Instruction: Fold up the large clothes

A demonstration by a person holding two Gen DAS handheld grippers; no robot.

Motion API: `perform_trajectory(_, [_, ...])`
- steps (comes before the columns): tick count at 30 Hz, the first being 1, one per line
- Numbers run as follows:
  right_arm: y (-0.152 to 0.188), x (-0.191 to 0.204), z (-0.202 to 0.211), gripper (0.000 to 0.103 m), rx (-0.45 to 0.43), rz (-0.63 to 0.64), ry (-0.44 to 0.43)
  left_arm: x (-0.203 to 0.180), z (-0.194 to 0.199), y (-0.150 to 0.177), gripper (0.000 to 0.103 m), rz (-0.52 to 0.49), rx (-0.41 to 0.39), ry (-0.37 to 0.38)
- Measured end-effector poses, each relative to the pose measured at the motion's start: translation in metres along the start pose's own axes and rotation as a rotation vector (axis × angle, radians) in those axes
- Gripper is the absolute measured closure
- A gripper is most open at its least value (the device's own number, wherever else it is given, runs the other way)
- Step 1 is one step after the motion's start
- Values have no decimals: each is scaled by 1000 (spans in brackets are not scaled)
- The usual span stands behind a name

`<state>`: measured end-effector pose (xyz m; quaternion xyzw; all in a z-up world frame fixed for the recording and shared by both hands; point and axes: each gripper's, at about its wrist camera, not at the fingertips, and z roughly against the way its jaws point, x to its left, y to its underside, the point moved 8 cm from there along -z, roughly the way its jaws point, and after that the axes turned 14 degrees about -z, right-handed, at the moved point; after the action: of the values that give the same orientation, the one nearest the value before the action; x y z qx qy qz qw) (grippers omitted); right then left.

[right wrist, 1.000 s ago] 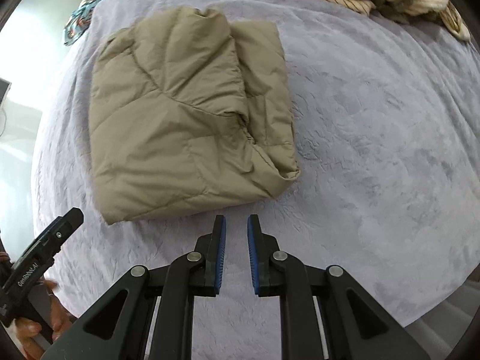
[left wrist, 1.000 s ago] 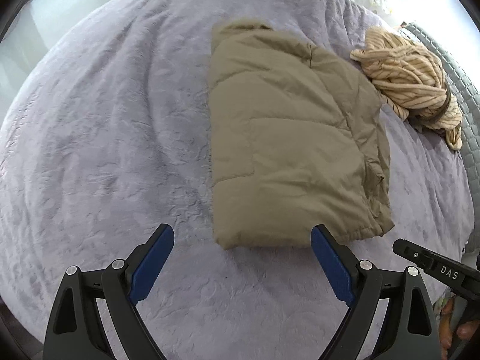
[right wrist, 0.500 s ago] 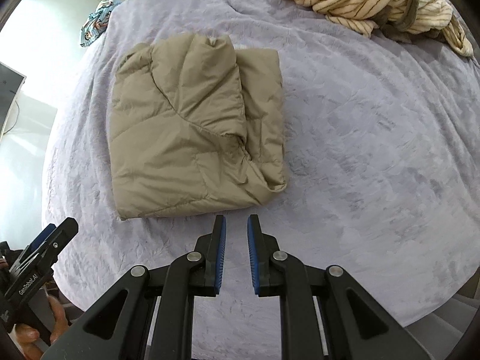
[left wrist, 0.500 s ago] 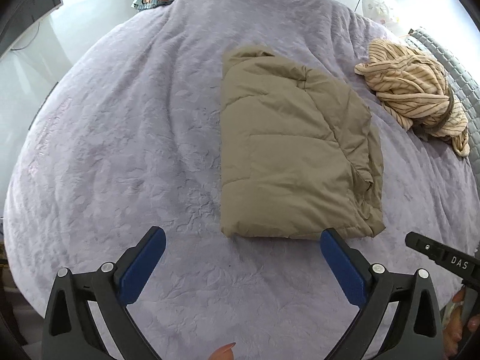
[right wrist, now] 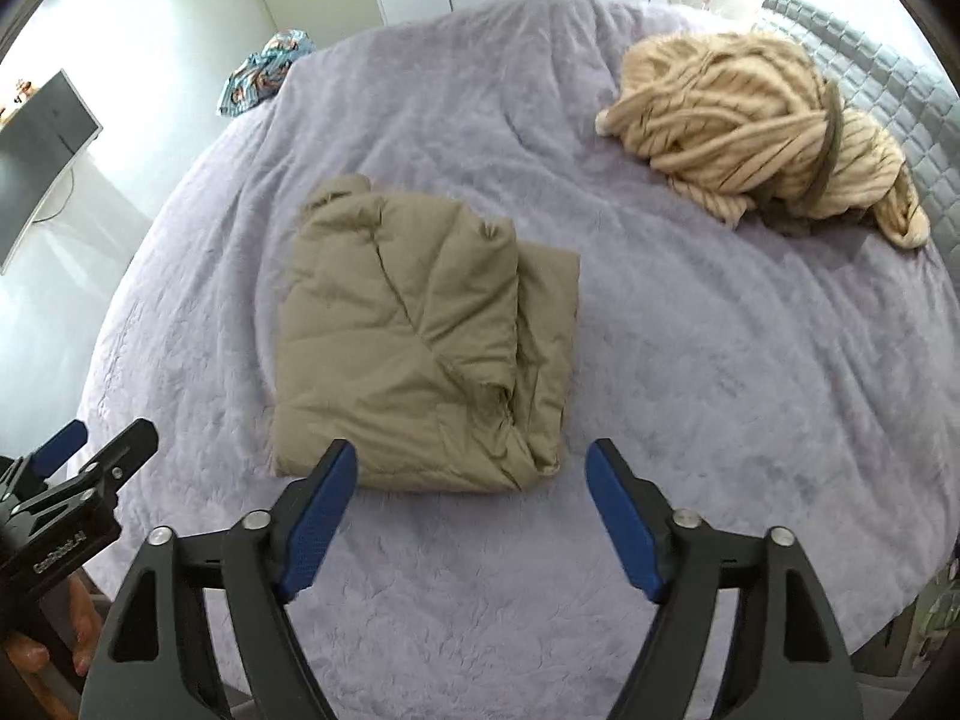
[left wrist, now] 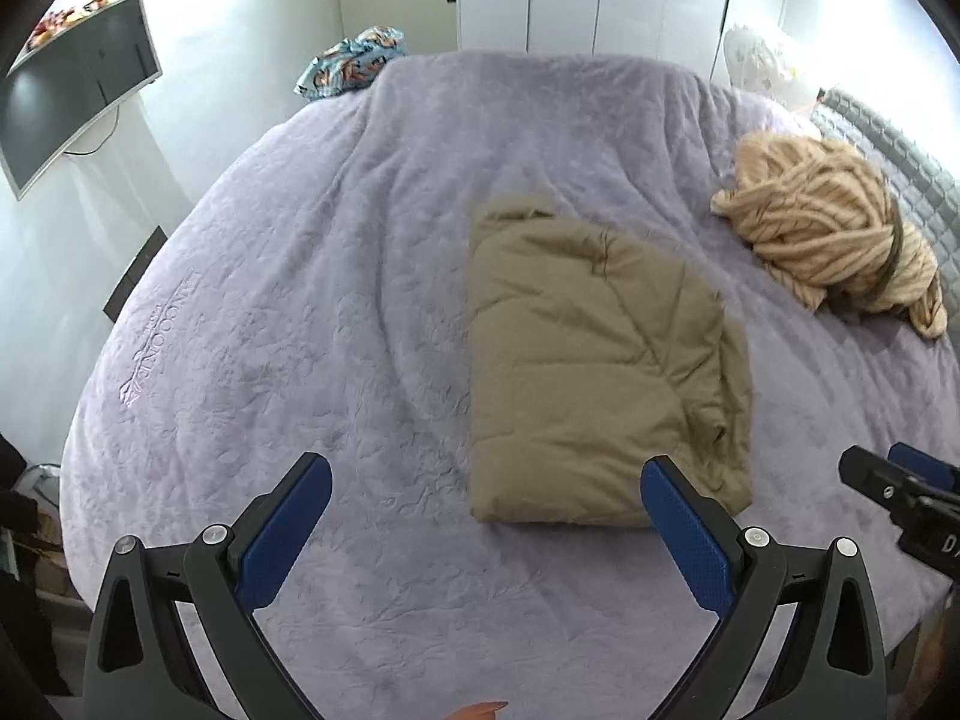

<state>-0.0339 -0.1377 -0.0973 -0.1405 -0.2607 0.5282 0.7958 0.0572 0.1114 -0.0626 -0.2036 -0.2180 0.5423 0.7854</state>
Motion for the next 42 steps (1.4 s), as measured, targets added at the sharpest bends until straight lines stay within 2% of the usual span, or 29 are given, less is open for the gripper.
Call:
perform_trajectory(3, [-6, 3, 12, 0, -51, -8, -12, 0, 11, -6, 0, -12, -28, -27])
perform_trajectory(11, [-19, 1, 31, 0, -139, -24, 24, 4, 34, -14, 0, 9, -76, -47])
perform_trajectory(25, [-19, 0, 38, 0, -154, -28, 27, 12, 47, -13, 0, 22, -91, -76])
perform_trajectory(42, [-16, 4, 39, 0, -150, -22, 22, 19, 53, -15, 0, 35, -94, -64])
